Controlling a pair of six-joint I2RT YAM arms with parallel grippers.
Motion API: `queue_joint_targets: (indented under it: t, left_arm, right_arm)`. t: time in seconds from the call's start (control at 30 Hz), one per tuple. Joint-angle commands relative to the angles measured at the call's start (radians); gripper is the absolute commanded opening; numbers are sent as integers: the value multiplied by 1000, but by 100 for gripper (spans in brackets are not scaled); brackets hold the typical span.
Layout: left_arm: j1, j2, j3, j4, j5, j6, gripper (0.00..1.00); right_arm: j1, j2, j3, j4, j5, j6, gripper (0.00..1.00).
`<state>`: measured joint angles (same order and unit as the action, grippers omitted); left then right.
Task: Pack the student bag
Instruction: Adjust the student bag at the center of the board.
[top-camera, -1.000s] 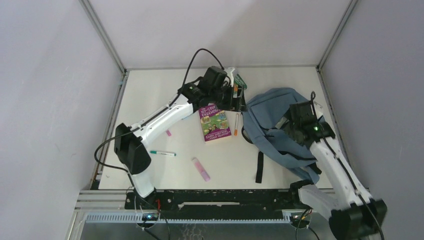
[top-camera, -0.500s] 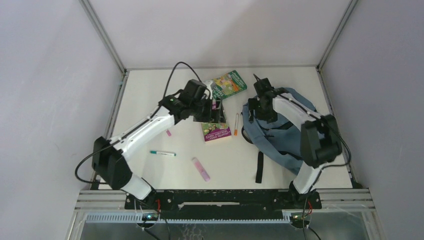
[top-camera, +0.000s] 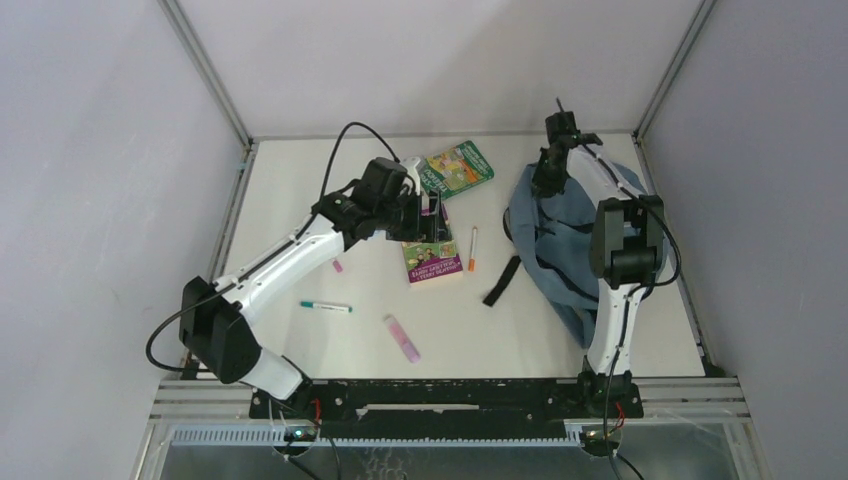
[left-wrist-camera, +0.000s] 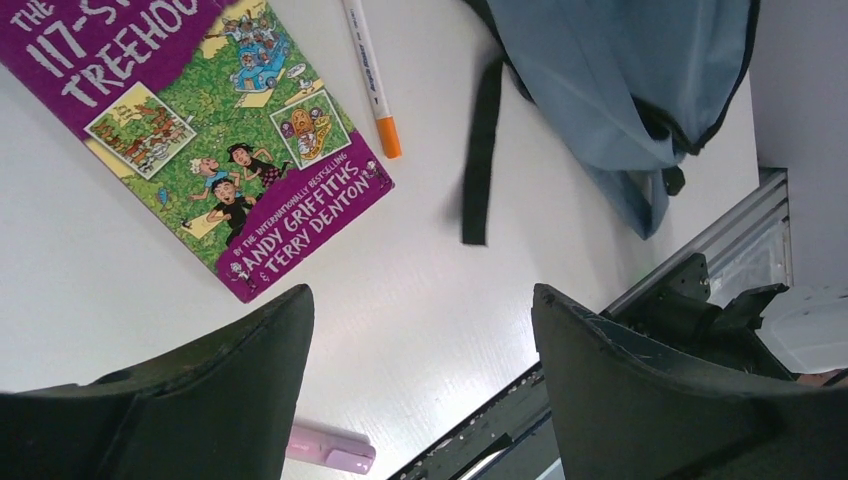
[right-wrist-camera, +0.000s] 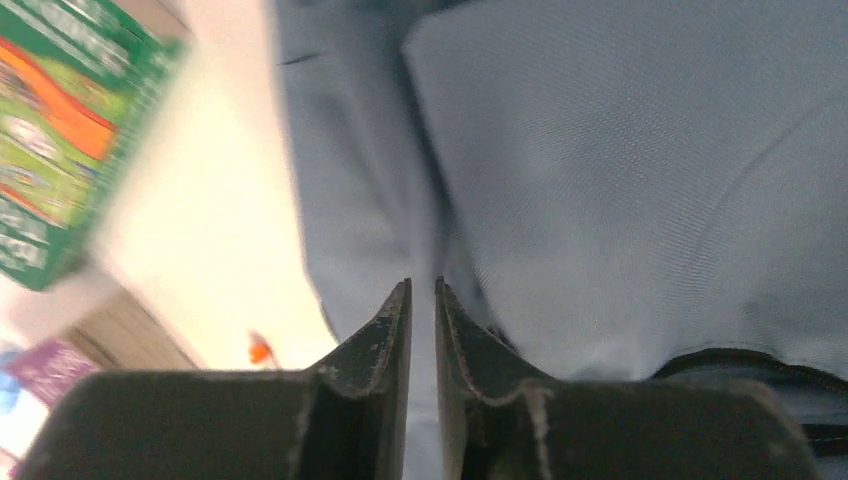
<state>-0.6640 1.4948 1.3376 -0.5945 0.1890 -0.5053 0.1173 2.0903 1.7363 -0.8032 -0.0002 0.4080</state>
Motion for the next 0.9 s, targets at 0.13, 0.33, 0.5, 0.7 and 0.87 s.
queue_joint_targets:
  t: [0.13,0.33,0.5,0.7,0.87]
  left_arm:
    - [-70,29,41,60,0,66,88]
    - [-124,61,57,101,34,94,89]
    - [-172,198,139,129,85,25,88]
    - [-240,425,411,112,18,-90,91]
    - [-258,621,642,66,-16,-189,92]
  right_arm:
    - [-1,-168,118,-32,0,57,70]
    - [-90,-634,-428,125,11,55,77]
    - [-136,-857,-704,68,13,90,74]
    - [-209,-999,-879,57,-51,99,73]
    - [-278,-1089,-907,27,-60,90,74]
